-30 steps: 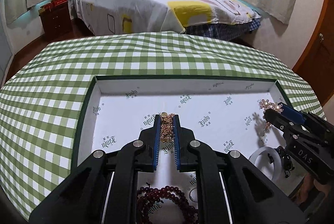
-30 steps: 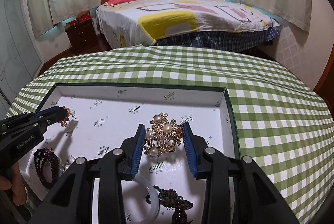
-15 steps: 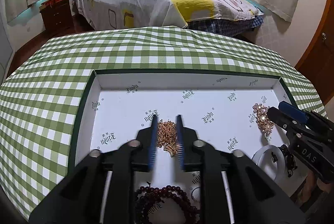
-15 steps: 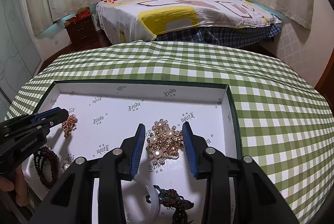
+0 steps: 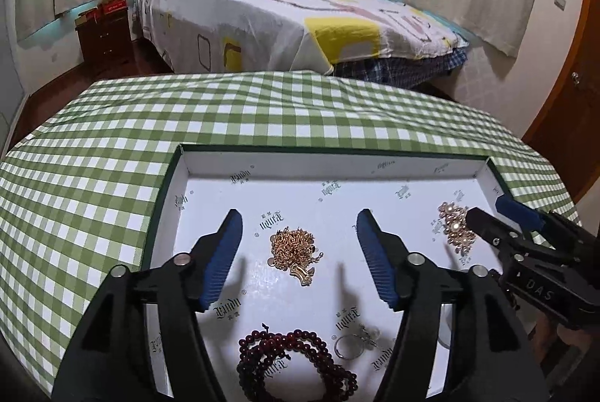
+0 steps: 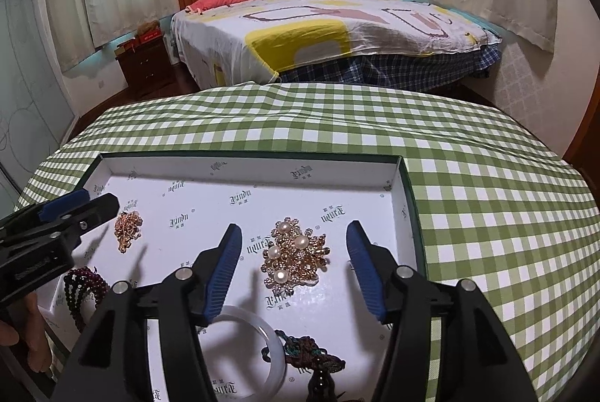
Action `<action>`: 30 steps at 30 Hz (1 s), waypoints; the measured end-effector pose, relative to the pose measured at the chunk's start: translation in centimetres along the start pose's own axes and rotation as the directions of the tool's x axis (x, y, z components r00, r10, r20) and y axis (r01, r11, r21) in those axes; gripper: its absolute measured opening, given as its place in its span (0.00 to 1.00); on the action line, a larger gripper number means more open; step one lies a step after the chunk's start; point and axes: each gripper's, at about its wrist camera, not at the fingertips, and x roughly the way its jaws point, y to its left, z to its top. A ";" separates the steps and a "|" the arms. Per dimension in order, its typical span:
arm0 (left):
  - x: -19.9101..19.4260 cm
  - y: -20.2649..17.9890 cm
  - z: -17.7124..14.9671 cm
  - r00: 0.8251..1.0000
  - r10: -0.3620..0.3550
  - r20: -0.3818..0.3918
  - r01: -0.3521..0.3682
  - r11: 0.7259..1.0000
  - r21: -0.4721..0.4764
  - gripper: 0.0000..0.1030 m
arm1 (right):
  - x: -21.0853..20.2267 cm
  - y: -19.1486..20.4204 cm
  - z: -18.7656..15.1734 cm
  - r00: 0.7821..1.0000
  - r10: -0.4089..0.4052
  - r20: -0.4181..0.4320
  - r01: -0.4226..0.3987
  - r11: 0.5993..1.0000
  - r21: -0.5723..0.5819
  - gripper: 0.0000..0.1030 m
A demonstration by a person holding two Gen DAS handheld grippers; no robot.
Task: Organize jewelry
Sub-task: 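Open both grippers to drop the brooches into the box, then withdraw both tools from the box toward the remaining jewelry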
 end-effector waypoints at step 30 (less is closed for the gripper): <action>-14.1 0.7 -4.5 0.969 0.037 0.246 -0.043 0.999 0.018 0.69 | -11.2 0.6 -3.8 0.981 -0.035 0.189 0.028 0.999 0.039 0.63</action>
